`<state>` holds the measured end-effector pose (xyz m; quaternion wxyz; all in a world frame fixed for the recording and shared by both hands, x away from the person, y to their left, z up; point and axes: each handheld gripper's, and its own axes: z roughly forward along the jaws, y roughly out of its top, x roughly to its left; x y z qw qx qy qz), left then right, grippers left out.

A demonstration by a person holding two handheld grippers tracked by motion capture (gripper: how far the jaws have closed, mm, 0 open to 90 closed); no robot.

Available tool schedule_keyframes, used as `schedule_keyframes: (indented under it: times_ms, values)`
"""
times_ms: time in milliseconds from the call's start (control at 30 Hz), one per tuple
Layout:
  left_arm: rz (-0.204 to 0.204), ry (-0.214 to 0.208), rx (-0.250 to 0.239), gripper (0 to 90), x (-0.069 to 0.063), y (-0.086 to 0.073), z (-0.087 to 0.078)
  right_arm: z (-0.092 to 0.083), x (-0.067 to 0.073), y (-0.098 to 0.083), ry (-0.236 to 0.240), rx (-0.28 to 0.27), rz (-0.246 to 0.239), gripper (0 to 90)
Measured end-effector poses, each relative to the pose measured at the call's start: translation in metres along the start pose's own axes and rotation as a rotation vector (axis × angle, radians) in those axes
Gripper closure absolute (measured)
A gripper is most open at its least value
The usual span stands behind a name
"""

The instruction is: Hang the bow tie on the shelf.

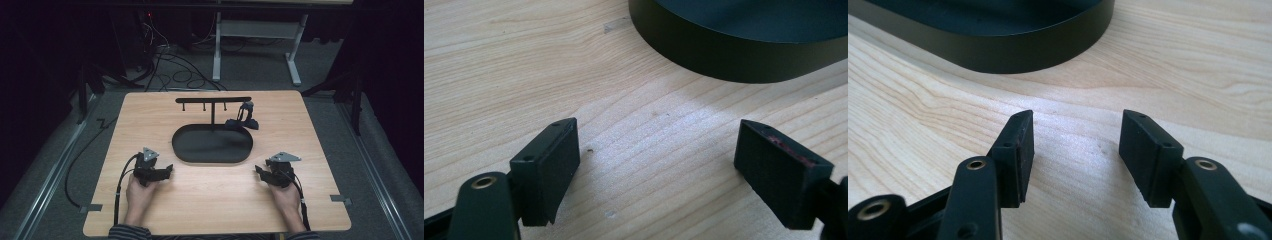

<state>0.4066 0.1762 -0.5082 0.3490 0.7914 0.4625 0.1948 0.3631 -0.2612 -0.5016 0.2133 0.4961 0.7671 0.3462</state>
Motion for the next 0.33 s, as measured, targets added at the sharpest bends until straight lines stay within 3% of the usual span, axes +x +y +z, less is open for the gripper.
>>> schedule_keyframes:
  times_ms: [67, 333]
  values:
    - [0.0, 0.0, 0.0, 18.8, 0.0, 0.0, 0.0, 0.0022, 0.003, 0.0011, -0.018, 0.017, -0.028, 46.9]
    - [0.0, 0.0, 0.0, 18.8, 0.0, 0.0, 0.0, 0.0023, 0.0035, 0.0012, -0.012, 0.02, -0.028, 44.2]
